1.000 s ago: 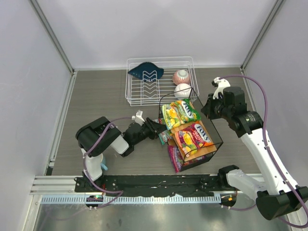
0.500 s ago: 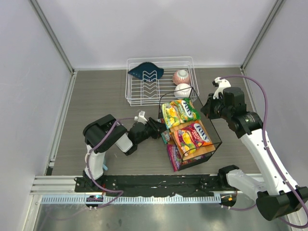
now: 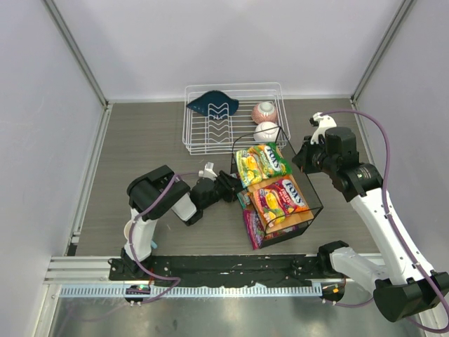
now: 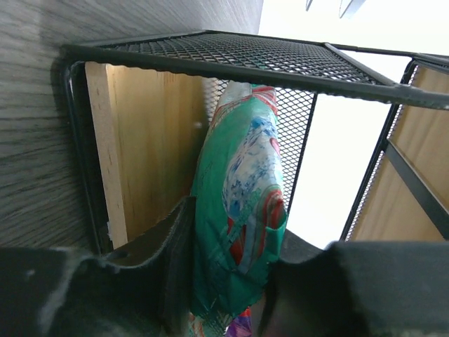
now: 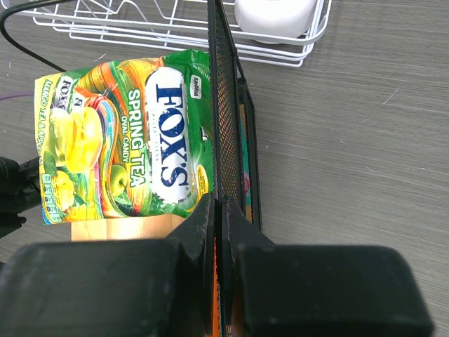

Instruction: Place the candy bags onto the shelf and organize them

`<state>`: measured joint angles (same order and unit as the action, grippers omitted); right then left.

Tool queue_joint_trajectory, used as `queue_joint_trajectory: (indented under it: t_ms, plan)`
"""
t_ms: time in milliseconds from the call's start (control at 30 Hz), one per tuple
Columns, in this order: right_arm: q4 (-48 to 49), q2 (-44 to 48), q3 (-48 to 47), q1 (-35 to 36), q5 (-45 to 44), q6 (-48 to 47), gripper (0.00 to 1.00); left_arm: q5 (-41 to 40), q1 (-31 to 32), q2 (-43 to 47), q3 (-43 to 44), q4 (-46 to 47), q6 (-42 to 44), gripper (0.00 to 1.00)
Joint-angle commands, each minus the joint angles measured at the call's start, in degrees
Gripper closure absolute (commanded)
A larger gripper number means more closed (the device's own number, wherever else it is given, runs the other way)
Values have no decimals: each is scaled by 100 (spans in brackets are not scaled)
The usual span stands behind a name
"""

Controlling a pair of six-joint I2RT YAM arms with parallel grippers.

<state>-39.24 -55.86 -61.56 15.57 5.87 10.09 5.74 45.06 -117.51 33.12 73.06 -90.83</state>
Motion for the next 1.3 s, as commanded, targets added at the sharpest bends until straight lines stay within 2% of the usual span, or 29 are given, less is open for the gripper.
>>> queue_joint_trajectory:
  t_ms: [0, 200, 367, 1267]
  plan:
    - [382, 57, 30, 7, -139, 161, 99, 15, 29, -43, 177, 1554, -58, 59]
    - [391, 66, 48, -2, -103, 160, 99, 76, 21, -105, 220, 1562, -119, 44]
    - [382, 92, 48, 7, -156, 143, 99, 156, 21, -140, 247, 1554, -190, 37]
    - [356, 101, 12, 7, -218, 116, 99, 700, -269, -140, -394, 1562, -58, 32]
